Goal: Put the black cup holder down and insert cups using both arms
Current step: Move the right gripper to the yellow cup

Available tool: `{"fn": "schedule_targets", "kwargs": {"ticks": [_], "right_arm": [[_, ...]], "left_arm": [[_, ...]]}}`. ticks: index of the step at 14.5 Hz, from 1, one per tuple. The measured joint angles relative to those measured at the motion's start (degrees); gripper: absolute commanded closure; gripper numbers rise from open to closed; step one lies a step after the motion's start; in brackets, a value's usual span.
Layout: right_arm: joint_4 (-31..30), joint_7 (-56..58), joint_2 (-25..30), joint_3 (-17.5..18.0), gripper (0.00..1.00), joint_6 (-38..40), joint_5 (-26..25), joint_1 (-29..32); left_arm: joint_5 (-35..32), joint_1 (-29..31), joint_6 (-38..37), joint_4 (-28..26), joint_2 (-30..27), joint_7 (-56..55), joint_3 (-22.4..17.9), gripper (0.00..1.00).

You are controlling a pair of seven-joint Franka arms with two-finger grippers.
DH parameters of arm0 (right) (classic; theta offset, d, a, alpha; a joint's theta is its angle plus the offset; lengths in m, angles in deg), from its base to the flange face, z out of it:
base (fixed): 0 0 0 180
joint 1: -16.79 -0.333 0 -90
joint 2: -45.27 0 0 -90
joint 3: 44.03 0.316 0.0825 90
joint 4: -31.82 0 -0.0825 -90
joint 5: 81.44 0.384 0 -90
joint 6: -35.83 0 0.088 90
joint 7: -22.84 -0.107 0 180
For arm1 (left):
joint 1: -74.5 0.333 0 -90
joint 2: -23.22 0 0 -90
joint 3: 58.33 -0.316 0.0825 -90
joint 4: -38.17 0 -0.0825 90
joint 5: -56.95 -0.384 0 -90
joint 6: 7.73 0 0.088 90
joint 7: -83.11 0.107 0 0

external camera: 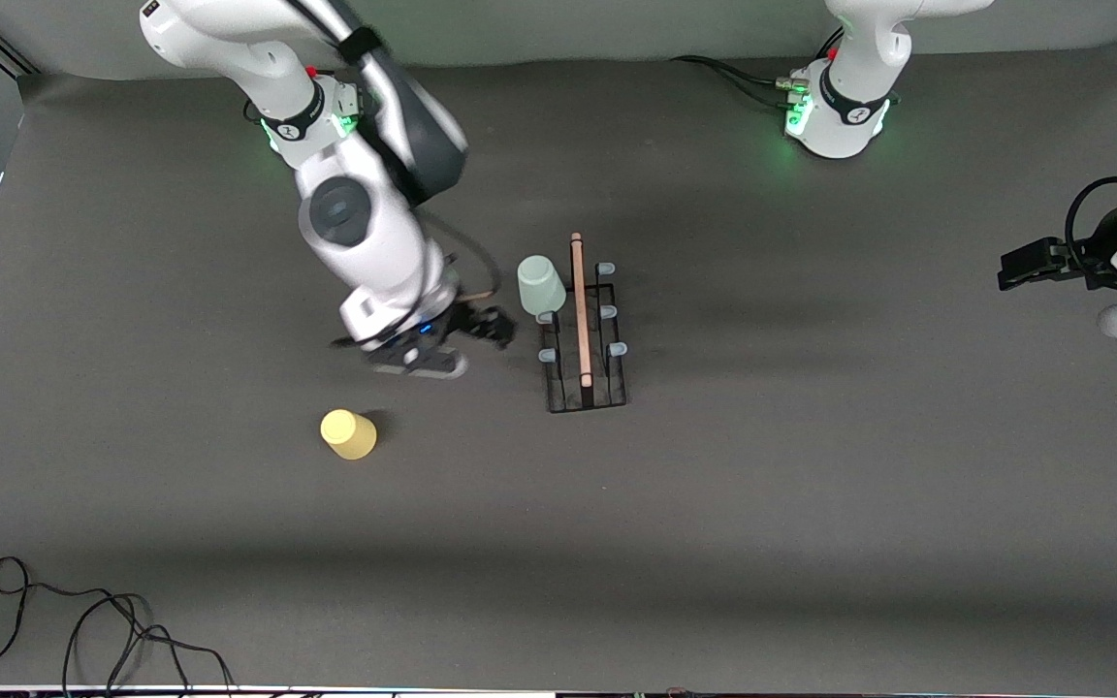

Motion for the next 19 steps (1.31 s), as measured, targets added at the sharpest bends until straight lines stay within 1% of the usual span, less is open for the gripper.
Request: {"fn": "schedule_targets", "kwargs": {"ticks": [5, 8, 11, 14, 19], "right_arm": [[0.65, 14.82, -3.61, -0.26, 0.0, -0.05, -0.08, 10.52], [2.34, 20.93, -7.62, -0.27, 0.0, -0.28, -0.11, 14.38], [3.2, 26.33, -10.45, -0.3, 0.0, -0.76, -0.12, 17.25], [3.3, 28.1, -11.25, -0.32, 0.0, -0.94, -0.27, 19.56], [3.3, 28.1, -14.71, 0.0, 0.0, -2.42, -0.28, 20.15]], "left_arm": [[0.0, -0.01, -0.08, -0.01, 0.0, 0.01, 0.02, 0.0], [0.0, -0.02, -0.17, -0.04, 0.0, 0.01, 0.02, 0.0], [0.0, -0.02, -0.18, -0.07, 0.02, 0.01, 0.02, 0.0], [0.0, -0.02, -0.18, -0.09, 0.07, 0.01, 0.02, 0.0], [0.0, -0.02, -0.13, -0.09, 0.07, 0.01, 0.02, 0.0]]}}
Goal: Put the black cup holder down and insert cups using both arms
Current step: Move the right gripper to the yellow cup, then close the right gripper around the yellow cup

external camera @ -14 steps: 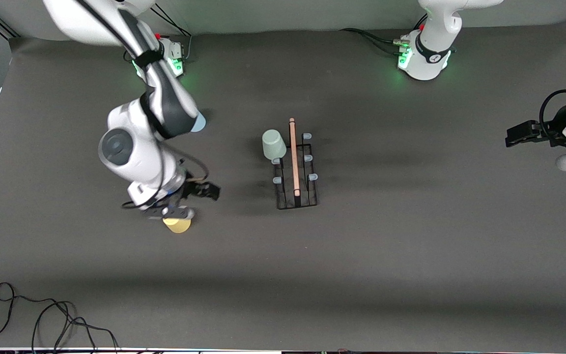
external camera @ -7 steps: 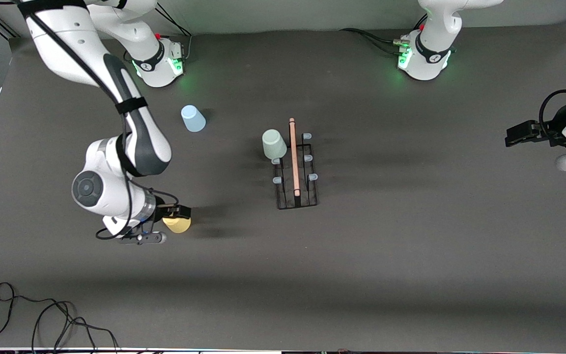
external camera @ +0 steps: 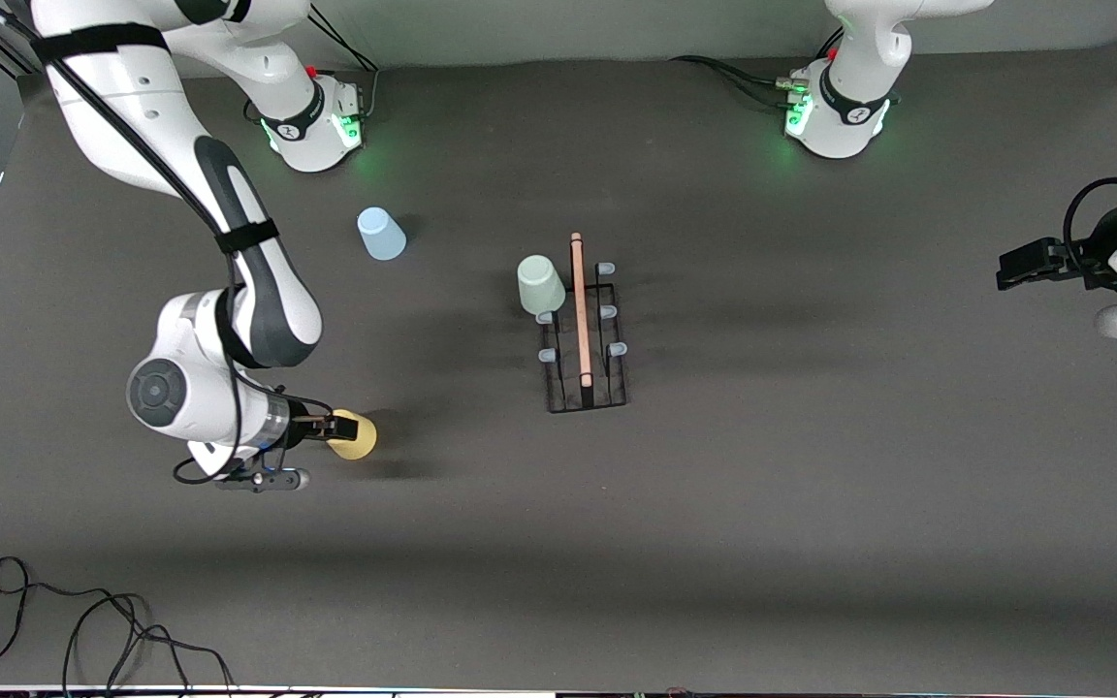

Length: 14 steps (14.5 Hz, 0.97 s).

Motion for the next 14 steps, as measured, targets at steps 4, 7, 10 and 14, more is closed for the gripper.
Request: {"fn": "schedule_targets", "kwargs": {"ticks": [4, 7, 10, 14], "right_arm": [[0.0, -0.02, -2.42, 0.14, 0.03, -0.16, 0.0, -0.14], [0.01, -0.02, -2.76, 0.13, 0.96, -0.15, 0.0, -0.14], [0.87, -0.21, -2.59, 0.25, 1.0, 0.04, 0.02, -0.21], [4.58, -4.58, 1.04, 0.94, 1.0, 7.25, 0.05, -1.45]], "left_arm": [[0.0, 0.0, -0.03, 0.0, 0.0, 0.0, 0.0, 0.0], [0.0, 0.0, -0.03, 0.0, 0.0, 0.0, 0.0, 0.0], [0.0, 0.0, -0.08, 0.0, 0.0, 0.0, 0.0, 0.0], [0.0, -0.02, -0.09, 0.01, -0.01, 0.0, 0.01, 0.0]]}}
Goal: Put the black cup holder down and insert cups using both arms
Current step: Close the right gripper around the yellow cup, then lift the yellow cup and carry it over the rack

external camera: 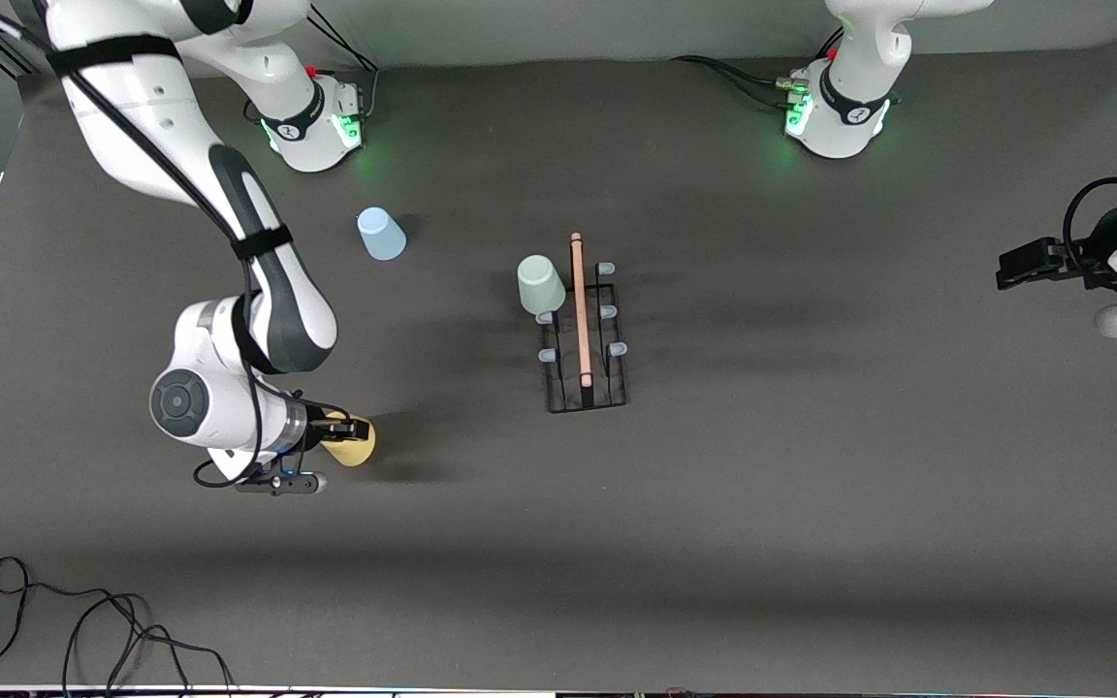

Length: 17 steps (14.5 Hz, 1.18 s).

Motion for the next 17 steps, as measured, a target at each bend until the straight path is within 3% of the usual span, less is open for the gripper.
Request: {"fn": "schedule_targets", "kwargs": {"ticks": [4, 9, 17], "right_arm": [[4.17, -12.76, 4.28, 0.28, 1.0, 6.85, 0.04, -6.66], [8.68, -30.66, 4.62, 0.52, 1.0, 6.89, 0.82, -16.62], [9.8, -42.47, 3.2, 0.51, 1.0, 3.46, 3.11, -24.8]], "left_arm": [[0.03, -0.15, 0.0, 0.01, -0.03, 0.0, 0.07, 0.02], [1.88, -0.45, 0.59, 0.07, -0.04, 0.0, 0.09, 0.0], [2.32, -0.54, 1.18, 0.35, -0.17, -0.02, 0.09, 0.0]]}}
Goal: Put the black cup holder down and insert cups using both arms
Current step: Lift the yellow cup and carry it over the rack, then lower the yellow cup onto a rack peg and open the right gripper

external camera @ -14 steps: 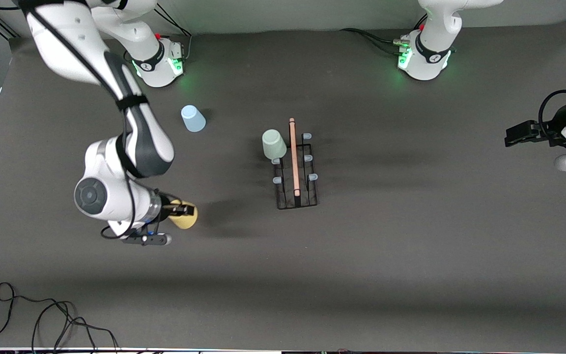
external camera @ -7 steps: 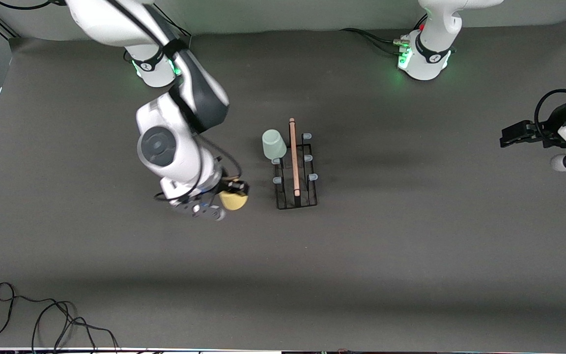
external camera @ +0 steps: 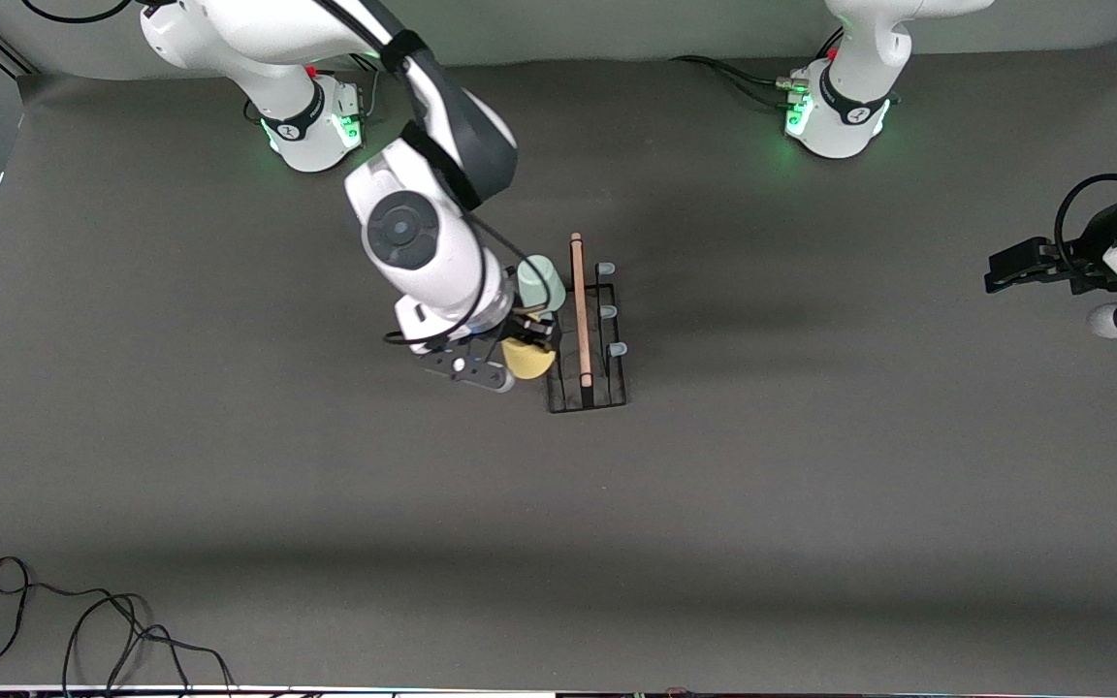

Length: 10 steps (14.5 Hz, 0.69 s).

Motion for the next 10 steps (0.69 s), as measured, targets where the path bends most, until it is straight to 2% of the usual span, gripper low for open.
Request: {"fn": "schedule_targets", "kwargs": {"ticks": [6, 8, 9, 10], "right_arm": [[-0.01, -0.71, -3.56, -0.17, 1.0, -3.42, 0.0, -0.62], [0.0, -0.71, -4.1, -0.17, 0.9, -4.05, 0.0, -0.62], [0.0, -0.71, -4.42, -0.17, 0.73, -4.39, 0.0, -0.62], [-0.01, -0.71, -4.77, -0.17, 0.5, -4.89, 0.0, -0.62]], "left_arm": [[0.03, -0.62, 0.55, 0.55, -0.01, 0.0, -0.03, 0.0], [0.03, -0.51, 0.55, 0.51, 0.01, 0.03, -0.43, 0.0], [0.03, -0.41, 0.55, 0.51, 0.01, 0.04, -0.54, 0.0], [0.03, -0.37, 0.55, 0.51, 0.0, 0.04, -0.56, 0.0]]}}
